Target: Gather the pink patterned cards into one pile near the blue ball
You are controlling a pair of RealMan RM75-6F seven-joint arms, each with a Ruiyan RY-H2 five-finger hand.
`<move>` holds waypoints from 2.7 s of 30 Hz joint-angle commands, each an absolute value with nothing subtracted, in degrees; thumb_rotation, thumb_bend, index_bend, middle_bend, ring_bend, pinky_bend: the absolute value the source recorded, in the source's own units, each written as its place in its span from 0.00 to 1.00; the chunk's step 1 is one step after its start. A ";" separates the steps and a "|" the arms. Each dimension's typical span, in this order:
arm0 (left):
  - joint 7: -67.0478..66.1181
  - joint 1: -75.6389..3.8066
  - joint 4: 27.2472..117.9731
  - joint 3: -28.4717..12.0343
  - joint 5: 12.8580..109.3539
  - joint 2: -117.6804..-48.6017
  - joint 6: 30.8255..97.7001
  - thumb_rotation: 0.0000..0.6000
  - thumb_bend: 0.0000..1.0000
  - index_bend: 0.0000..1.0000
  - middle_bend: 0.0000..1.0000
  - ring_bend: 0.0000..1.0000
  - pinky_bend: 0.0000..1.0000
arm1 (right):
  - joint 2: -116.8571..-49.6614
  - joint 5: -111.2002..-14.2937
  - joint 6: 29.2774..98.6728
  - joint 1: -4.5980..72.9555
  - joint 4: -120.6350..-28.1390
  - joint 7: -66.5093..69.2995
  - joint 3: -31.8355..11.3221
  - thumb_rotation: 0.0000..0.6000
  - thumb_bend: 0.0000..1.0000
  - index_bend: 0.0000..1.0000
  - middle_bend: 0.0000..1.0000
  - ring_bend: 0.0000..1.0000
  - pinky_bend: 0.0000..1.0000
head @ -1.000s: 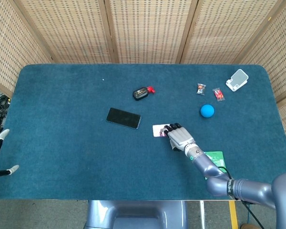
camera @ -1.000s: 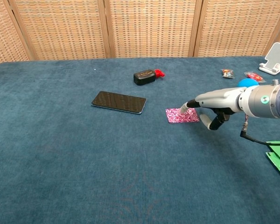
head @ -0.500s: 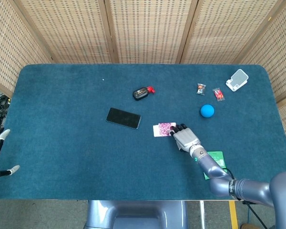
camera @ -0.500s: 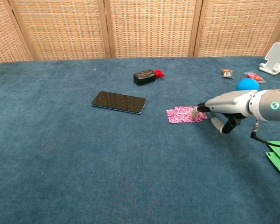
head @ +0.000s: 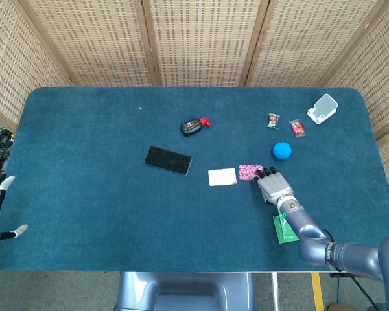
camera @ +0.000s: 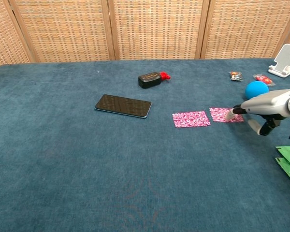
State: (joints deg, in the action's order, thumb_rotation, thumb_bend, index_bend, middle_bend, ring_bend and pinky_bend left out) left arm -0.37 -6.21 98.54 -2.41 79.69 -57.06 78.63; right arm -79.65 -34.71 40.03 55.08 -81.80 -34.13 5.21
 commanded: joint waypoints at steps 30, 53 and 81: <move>1.07 -6.34 98.00 -2.38 79.43 -56.82 78.24 1.00 0.00 0.00 0.00 0.00 0.00 | -84.88 -34.23 44.06 60.27 -85.71 -35.26 0.12 1.00 1.00 0.13 0.11 0.07 0.12; -0.83 -6.50 98.81 -2.09 79.79 -57.24 78.31 1.00 0.00 0.00 0.00 0.00 0.00 | -79.33 -46.51 39.22 58.24 -92.61 -31.86 5.69 1.00 1.00 0.15 0.14 0.09 0.15; -0.56 -7.13 98.69 -2.25 78.86 -57.10 76.96 1.00 0.00 0.00 0.00 0.00 0.00 | -82.27 -54.09 47.36 54.82 -83.53 -20.38 -5.77 1.00 0.07 0.26 0.00 0.00 0.00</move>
State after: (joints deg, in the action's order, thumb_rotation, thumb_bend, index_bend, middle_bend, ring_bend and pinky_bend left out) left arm -0.53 -7.07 98.73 -2.21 78.95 -57.09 77.04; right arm -79.52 -57.64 48.46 53.80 -87.37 -19.60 -3.76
